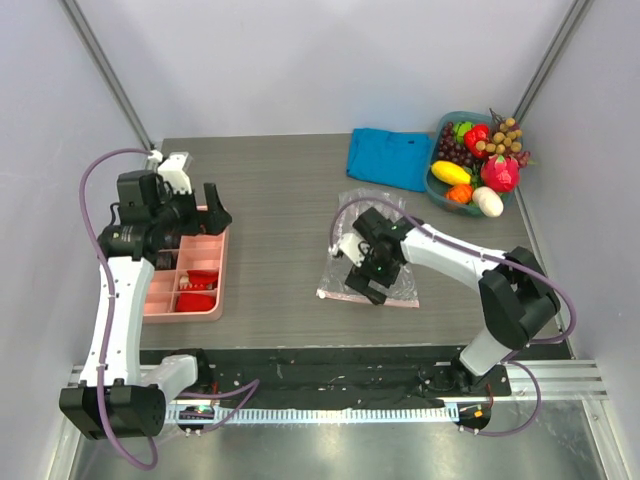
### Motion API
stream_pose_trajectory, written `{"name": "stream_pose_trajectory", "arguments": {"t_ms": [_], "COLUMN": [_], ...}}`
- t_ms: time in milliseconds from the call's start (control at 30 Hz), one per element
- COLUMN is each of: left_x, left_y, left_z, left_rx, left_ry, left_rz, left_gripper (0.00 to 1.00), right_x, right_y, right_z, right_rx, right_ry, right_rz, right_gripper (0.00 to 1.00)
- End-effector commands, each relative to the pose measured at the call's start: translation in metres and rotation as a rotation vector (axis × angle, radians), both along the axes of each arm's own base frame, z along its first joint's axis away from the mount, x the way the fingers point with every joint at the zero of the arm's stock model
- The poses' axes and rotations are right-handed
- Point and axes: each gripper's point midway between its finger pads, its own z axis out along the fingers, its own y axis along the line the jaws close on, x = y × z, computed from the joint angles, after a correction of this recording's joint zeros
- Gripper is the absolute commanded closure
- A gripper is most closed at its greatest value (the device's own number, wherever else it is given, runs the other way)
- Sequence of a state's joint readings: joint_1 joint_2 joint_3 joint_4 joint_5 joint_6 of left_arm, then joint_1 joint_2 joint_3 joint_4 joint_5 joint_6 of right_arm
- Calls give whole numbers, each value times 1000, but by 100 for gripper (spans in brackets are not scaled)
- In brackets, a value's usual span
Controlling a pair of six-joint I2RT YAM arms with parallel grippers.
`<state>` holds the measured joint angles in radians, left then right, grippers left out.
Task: Place the food in the zip-top bag and seal the zipper
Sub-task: Pick up the zipper food storage bag at the center of the board.
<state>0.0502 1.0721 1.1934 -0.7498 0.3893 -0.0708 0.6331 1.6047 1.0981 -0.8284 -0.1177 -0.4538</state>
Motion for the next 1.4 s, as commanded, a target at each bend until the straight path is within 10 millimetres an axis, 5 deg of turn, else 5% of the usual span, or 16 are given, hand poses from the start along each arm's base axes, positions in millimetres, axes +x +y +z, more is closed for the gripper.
{"name": "stream_pose_trajectory", "arguments": {"t_ms": [0, 200, 400, 500, 533, 700, 833, 1000, 1167, 1367], "left_x": [0, -4, -11, -12, -13, -15, -18, -15, -3, 5], "left_y": [-8, -12, -17, -18, -19, -22, -30, -38, -45, -43], "left_z": [10, 7, 0, -4, -4, -7, -11, -4, 47, 98], "left_rx": [1, 0, -11, -19, -23, -57, -134, -246, -337, -360], "left_ry": [-59, -59, -48, -40, -38, -20, 23, 38, -65, -159], "left_rz": [-54, -81, -107, -109, -110, -104, -88, -44, -32, -4], "left_gripper": [0, 0, 0, 0, 0, 0, 0, 0, 0, 0], "right_x": [-7, -5, -1, 3, 4, 14, 29, 68, 90, 82], "right_y": [0, 0, 7, 8, 8, 22, 46, 85, 121, 166], "right_z": [-12, -30, -23, -21, -21, -1, 42, 136, 228, 291], "right_rx": [-64, -100, -72, -74, -74, -4, 137, 453, 735, 1051], "right_ry": [-60, -61, -80, -96, -99, -148, -211, -238, -184, 42], "right_rz": [151, 170, 165, 152, 146, 97, 33, -143, -296, -391], "right_gripper": [6, 21, 58, 83, 99, 99, 99, 99, 99, 99]}}
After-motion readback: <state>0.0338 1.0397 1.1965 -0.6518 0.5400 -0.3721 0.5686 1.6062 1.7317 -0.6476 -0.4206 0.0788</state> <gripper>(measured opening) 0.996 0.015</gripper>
